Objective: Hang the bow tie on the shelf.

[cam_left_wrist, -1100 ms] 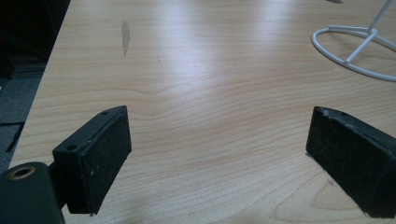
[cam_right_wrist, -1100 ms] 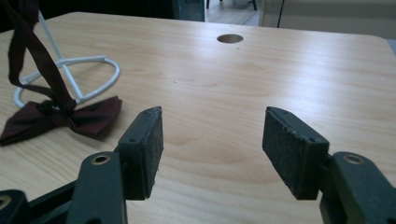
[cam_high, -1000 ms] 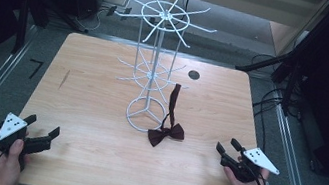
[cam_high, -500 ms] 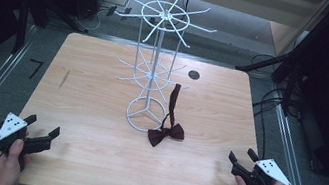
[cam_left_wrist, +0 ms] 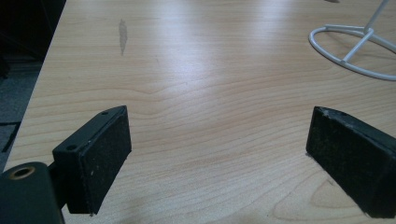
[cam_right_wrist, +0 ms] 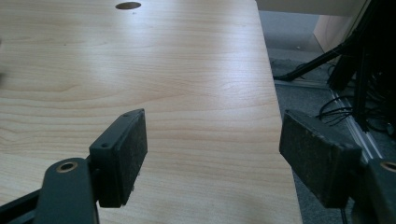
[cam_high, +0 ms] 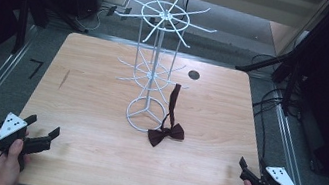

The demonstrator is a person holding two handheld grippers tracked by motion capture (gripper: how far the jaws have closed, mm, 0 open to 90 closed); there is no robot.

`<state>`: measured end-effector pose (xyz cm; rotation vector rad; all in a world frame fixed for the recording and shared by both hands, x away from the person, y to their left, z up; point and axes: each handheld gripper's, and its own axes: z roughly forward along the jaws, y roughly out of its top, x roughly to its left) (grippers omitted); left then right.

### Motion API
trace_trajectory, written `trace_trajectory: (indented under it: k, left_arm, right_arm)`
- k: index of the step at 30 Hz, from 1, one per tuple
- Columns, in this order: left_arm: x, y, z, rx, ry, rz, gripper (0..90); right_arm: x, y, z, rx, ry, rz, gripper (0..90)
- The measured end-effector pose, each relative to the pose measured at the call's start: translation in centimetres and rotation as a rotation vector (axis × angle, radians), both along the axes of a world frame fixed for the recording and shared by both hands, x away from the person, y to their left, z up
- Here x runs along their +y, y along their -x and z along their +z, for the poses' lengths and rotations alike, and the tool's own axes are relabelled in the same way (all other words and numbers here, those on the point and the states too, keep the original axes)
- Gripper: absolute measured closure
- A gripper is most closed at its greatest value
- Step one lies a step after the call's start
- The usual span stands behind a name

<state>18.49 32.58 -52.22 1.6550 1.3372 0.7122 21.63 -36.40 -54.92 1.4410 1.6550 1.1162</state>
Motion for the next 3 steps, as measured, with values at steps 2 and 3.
trace_trajectory:
  k: [2,3]
  left_arm:
    - [0.02,-0.04,0.0,0.0,-0.002,-0.001,7.2]
    - [0.03,-0.05,-0.01,-0.001,-0.001,-0.001,7.3]
  right_arm:
    - [0.1,0.06,0.02,-0.003,-0.001,0.003,24.0]
    - [0.13,0.05,0.02,-0.005,-0.006,0.001,24.2]
